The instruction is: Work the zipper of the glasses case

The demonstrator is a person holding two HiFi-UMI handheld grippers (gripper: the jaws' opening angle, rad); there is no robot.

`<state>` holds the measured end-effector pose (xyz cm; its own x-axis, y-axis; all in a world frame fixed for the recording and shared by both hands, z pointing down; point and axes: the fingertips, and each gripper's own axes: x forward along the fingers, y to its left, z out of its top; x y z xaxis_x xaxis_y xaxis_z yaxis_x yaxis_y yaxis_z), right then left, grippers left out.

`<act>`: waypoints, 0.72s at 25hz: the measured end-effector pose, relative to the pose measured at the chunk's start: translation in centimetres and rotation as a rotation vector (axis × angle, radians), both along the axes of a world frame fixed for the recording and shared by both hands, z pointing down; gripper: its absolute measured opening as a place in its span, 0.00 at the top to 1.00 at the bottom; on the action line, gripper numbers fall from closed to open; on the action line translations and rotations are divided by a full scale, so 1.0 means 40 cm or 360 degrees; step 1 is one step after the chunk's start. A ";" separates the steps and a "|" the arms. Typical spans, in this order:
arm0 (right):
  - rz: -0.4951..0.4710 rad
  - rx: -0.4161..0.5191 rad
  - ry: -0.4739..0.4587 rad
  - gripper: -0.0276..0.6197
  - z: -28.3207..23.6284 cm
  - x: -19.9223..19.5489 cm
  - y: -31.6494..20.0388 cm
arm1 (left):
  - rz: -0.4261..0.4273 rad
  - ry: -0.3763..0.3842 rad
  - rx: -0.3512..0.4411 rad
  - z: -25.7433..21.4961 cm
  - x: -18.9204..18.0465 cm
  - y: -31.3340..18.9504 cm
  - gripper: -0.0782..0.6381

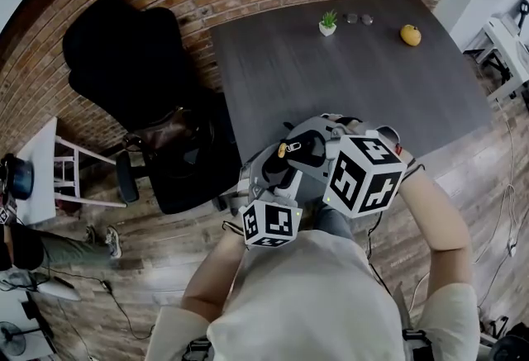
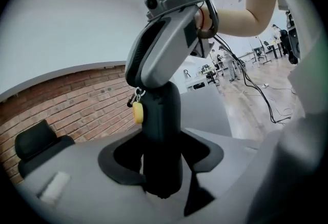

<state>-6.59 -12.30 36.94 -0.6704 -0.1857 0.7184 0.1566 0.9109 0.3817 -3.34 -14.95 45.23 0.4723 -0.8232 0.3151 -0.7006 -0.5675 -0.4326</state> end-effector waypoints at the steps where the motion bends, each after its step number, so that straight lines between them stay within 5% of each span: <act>1: -0.0008 0.0000 0.0033 0.81 0.003 -0.001 0.001 | -0.0010 -0.0006 0.0011 0.000 -0.002 0.000 0.58; 11: -0.0110 0.0049 0.0165 0.88 0.020 0.001 0.018 | 0.0009 -0.0016 0.0005 0.017 0.002 0.010 0.58; 18: -0.0036 0.0196 0.0055 0.89 -0.013 0.024 -0.016 | 0.0002 0.0126 -0.0075 0.023 -0.024 0.011 0.58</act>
<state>-5.62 -12.95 36.40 -0.6505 -0.2592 0.7139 0.1917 0.8534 0.4846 -4.32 -14.50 46.16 0.4982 -0.8078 0.3152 -0.7309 -0.5868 -0.3485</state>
